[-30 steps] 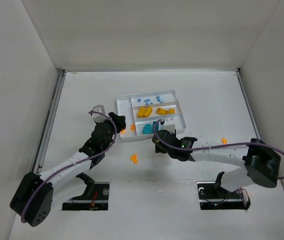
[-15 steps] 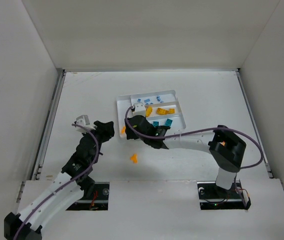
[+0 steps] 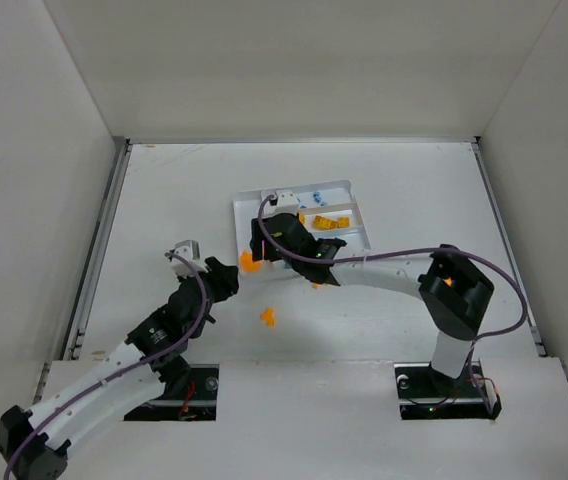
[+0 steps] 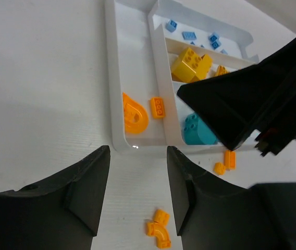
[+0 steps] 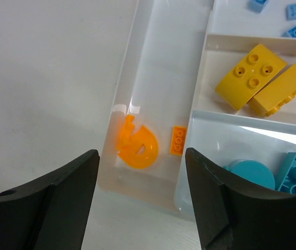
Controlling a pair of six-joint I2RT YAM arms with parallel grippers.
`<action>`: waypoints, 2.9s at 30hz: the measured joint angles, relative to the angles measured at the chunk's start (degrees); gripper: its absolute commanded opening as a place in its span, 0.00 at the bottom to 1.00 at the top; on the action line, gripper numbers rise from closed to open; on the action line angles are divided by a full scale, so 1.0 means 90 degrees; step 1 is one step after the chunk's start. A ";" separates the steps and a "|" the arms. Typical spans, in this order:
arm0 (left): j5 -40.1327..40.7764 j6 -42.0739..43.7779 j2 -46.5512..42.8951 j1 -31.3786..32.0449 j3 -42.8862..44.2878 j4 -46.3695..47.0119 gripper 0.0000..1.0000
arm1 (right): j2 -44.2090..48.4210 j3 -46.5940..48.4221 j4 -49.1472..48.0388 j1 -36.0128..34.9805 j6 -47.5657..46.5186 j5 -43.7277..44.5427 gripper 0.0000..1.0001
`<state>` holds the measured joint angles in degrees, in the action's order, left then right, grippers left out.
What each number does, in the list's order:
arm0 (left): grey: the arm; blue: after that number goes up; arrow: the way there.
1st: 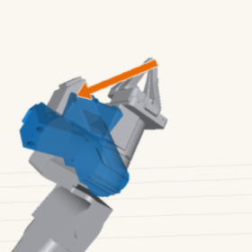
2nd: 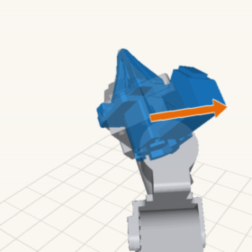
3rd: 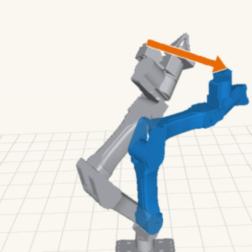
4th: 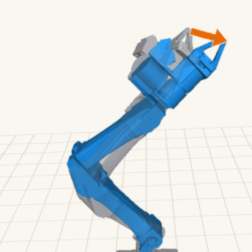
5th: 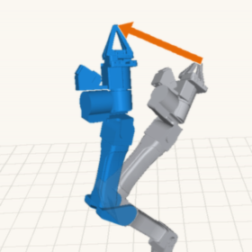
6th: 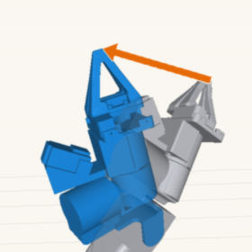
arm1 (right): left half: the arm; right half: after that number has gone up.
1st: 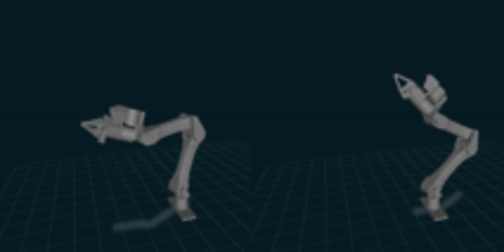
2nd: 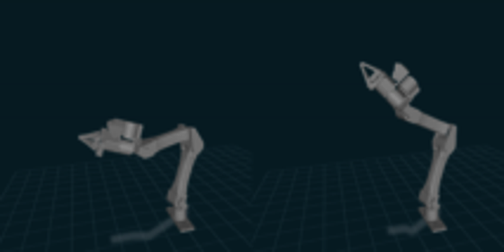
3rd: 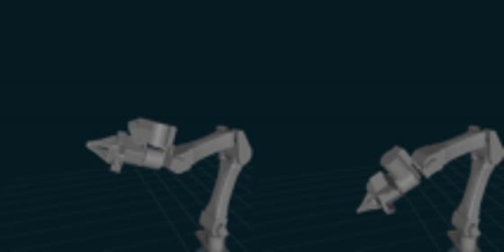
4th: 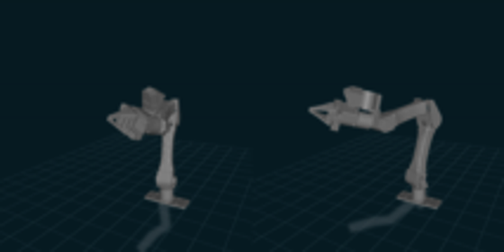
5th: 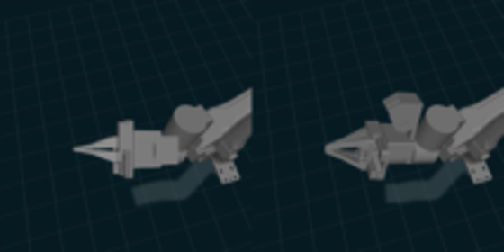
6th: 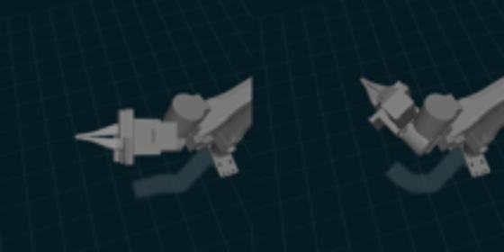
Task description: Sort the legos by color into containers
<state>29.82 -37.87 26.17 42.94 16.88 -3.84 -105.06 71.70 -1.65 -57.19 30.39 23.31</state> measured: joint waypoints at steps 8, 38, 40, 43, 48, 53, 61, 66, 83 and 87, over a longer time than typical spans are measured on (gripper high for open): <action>0.0148 0.0114 0.2008 0.1282 0.0498 0.0899 0.46 | 0.2086 -0.1209 -0.0029 0.0430 0.0044 0.0396 0.27; -0.1202 0.1685 1.2514 0.3466 0.9653 0.3186 0.63 | 0.8342 -0.1780 0.3415 0.1404 0.0835 0.1508 0.47; -0.1212 0.1763 1.2842 0.3458 1.0110 0.3116 0.63 | 0.8510 -0.1792 0.3585 0.1433 0.0903 0.1460 0.48; -0.1195 0.1887 1.3299 0.3449 1.0792 0.3050 0.64 | 0.8721 -0.1802 0.3767 0.1469 0.1025 0.1409 0.51; -0.1209 0.2120 1.4003 0.3456 1.1919 0.2934 0.66 | 0.8869 -0.1838 0.3905 0.1520 0.1229 0.1341 0.60; -0.1229 0.2477 1.4411 0.3526 1.2706 0.2654 0.66 | 0.8842 -0.1921 0.4014 0.1525 0.1450 0.1234 0.62; -0.1566 0.2480 1.4574 0.3475 1.3126 0.2188 0.58 | 0.8828 -0.1906 0.4017 0.1525 0.1865 0.1183 0.63; -0.1872 0.2263 1.4610 0.3317 1.3097 0.1753 0.54 | 0.8383 -0.1576 0.4007 0.1525 0.1943 0.1149 0.63; -0.2249 0.2820 1.4494 0.3262 1.2628 0.1625 0.34 | 0.7662 -0.1183 0.3427 0.0903 0.1965 0.1151 0.62; -0.2229 0.3038 1.4151 0.3269 1.2116 0.1574 0.26 | 0.7655 -0.1141 0.3303 0.0833 0.1916 0.1154 0.62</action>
<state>9.76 -10.52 153.53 72.36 125.93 10.33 -36.16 61.43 28.08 -49.69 47.64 33.69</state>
